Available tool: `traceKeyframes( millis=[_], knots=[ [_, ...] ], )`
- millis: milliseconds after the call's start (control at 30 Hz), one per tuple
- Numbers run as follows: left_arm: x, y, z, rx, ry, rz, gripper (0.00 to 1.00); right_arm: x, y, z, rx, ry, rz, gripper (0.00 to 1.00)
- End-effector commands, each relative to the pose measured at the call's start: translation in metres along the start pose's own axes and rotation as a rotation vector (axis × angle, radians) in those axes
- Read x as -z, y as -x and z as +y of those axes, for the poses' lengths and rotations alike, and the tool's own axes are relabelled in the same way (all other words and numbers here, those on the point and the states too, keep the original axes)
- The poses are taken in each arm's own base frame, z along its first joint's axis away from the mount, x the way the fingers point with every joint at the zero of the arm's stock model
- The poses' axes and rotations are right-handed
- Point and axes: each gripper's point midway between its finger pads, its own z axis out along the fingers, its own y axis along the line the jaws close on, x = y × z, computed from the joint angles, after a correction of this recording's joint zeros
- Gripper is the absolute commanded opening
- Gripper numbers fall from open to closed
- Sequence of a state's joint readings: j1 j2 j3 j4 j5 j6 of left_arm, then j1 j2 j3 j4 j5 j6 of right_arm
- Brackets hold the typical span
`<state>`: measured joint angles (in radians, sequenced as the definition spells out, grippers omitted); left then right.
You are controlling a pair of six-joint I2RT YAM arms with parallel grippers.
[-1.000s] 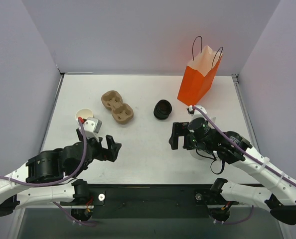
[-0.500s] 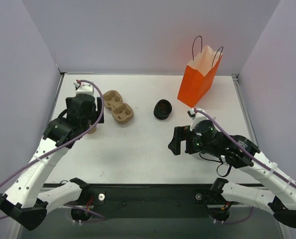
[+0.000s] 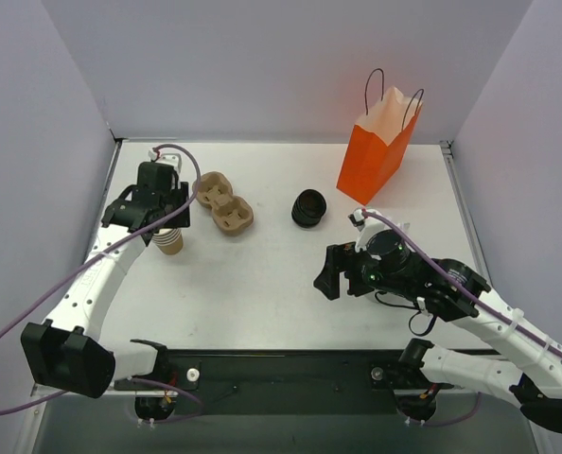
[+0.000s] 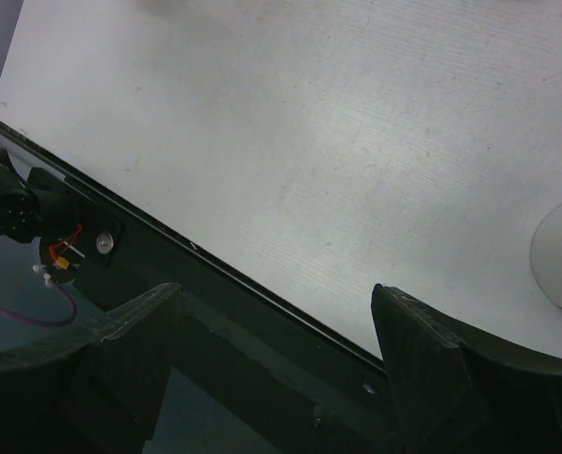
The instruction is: Pack the takeout coffee
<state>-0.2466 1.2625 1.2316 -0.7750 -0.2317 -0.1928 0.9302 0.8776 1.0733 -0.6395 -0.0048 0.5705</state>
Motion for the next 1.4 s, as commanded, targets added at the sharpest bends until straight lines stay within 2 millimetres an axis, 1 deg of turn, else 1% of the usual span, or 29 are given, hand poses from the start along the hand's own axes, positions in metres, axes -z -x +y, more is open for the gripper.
traceKeyframes(
  millis=[0,100,300,467,667,700,767,833,1200,1233,1267,1333,1367],
  knots=[
    [-0.016,0.011,-0.008,-0.006,-0.05,-0.042,0.57,-0.001,0.0,0.006,0.018,0.034,-0.003,0.82],
    [-0.021,0.009,-0.005,-0.016,-0.03,-0.029,0.55,-0.002,-0.001,0.006,0.018,0.034,-0.001,0.82],
    [-0.033,0.009,0.003,-0.044,0.027,-0.006,0.49,0.0,-0.004,0.007,0.029,0.049,0.002,0.83],
    [-0.042,0.002,0.01,-0.052,0.078,0.022,0.46,0.002,-0.005,0.008,0.031,0.057,0.004,0.83],
    [-0.051,-0.003,0.011,-0.055,0.087,0.036,0.42,0.001,-0.007,0.01,0.037,0.071,0.015,0.83],
    [-0.052,-0.004,0.012,-0.058,0.094,0.039,0.4,0.002,-0.007,0.01,0.04,0.07,0.013,0.83],
    [-0.053,-0.004,0.011,-0.06,0.093,0.036,0.33,0.002,-0.006,0.01,0.04,0.071,0.012,0.83],
    [-0.054,-0.004,0.011,-0.067,0.092,0.038,0.29,0.002,-0.006,0.011,0.043,0.074,0.012,0.83],
    [-0.059,-0.007,0.014,-0.082,0.113,0.055,0.28,0.002,-0.003,0.013,0.052,0.077,0.011,0.83],
    [-0.06,-0.007,0.014,-0.082,0.111,0.055,0.26,0.002,-0.003,0.012,0.054,0.075,0.012,0.84],
    [-0.059,-0.007,0.014,-0.082,0.11,0.054,0.21,0.002,-0.003,0.012,0.055,0.074,0.01,0.83],
    [-0.058,-0.005,0.014,-0.081,0.109,0.048,0.17,0.001,-0.004,0.012,0.056,0.072,0.012,0.83],
    [-0.058,-0.004,0.015,-0.084,0.113,0.048,0.1,0.001,-0.004,0.012,0.057,0.072,0.012,0.84]
  ],
)
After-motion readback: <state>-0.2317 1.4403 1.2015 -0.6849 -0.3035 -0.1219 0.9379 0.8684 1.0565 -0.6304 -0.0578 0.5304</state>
